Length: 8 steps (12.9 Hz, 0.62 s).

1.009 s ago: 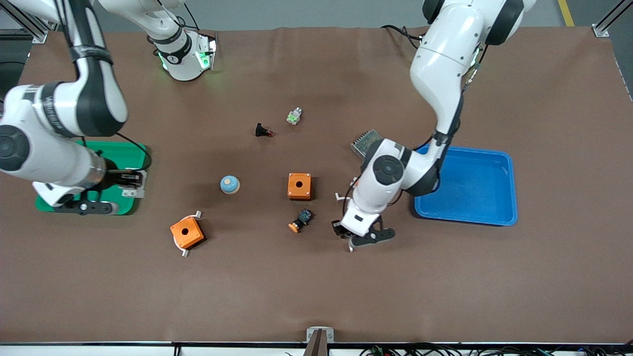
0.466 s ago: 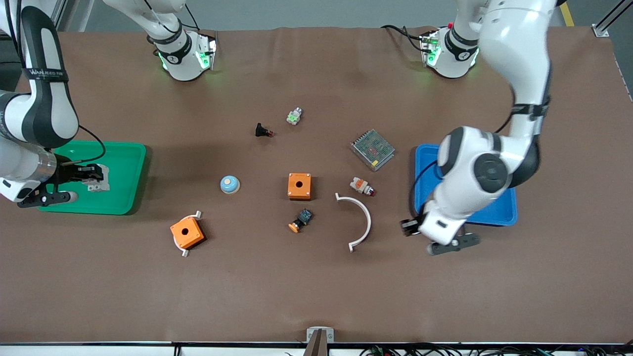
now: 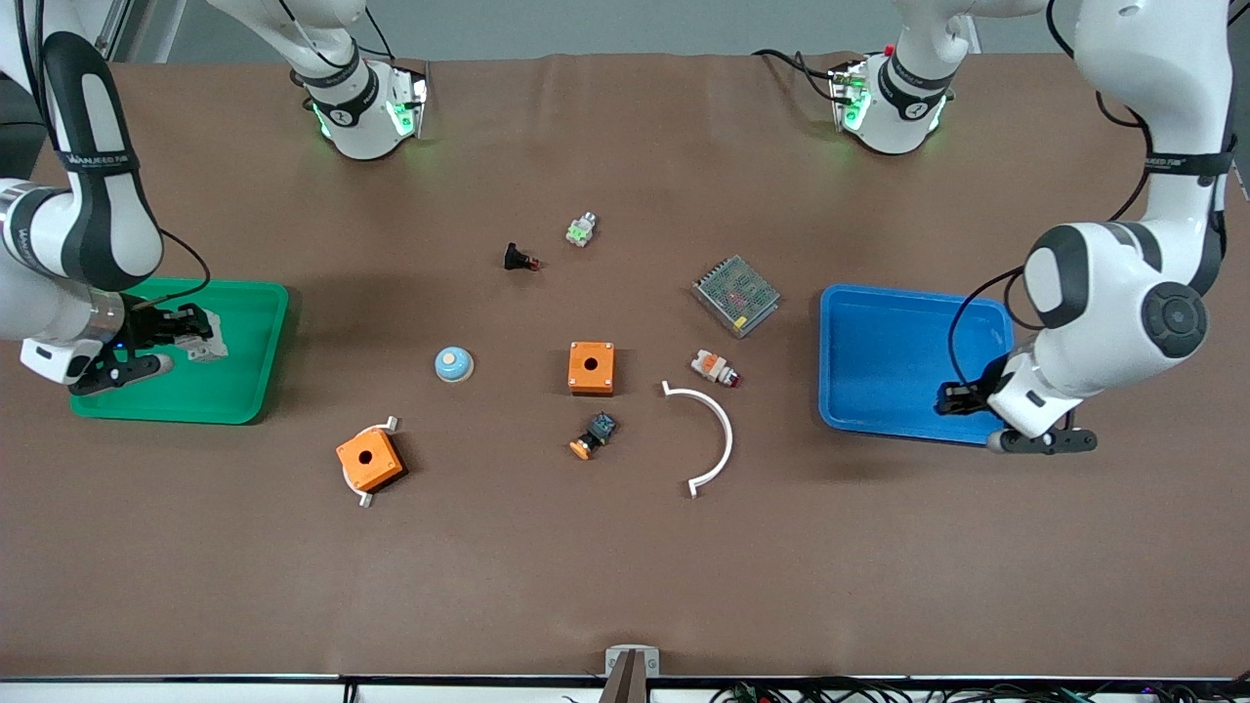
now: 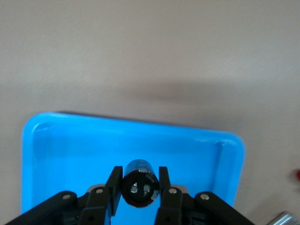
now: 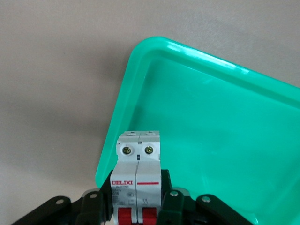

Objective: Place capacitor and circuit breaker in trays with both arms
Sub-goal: 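Carry the breaker to the green tray while the left gripper carries the capacitor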

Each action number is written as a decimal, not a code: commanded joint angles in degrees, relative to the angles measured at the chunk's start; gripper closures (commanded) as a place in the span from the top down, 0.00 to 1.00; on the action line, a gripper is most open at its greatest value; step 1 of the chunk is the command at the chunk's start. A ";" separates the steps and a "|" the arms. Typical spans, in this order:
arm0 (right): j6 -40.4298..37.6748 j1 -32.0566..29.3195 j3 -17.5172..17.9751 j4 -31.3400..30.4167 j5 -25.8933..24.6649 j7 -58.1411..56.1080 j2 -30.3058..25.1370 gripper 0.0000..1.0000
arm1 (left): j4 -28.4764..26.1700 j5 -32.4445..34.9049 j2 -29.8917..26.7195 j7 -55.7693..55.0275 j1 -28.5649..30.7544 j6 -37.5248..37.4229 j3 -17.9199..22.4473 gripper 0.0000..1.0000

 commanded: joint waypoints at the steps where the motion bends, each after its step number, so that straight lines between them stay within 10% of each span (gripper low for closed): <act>1: 5.99 -1.67 1.10 -5.66 -0.23 -3.08 -1.65 0.03 | -4.47 1.07 -1.20 0.56 -0.22 -0.54 -0.51 0.04; 8: 18.66 -4.74 1.10 -8.67 -0.32 -8.54 2.91 0.05 | -7.39 1.33 5.21 -0.15 -1.10 1.04 -0.43 0.10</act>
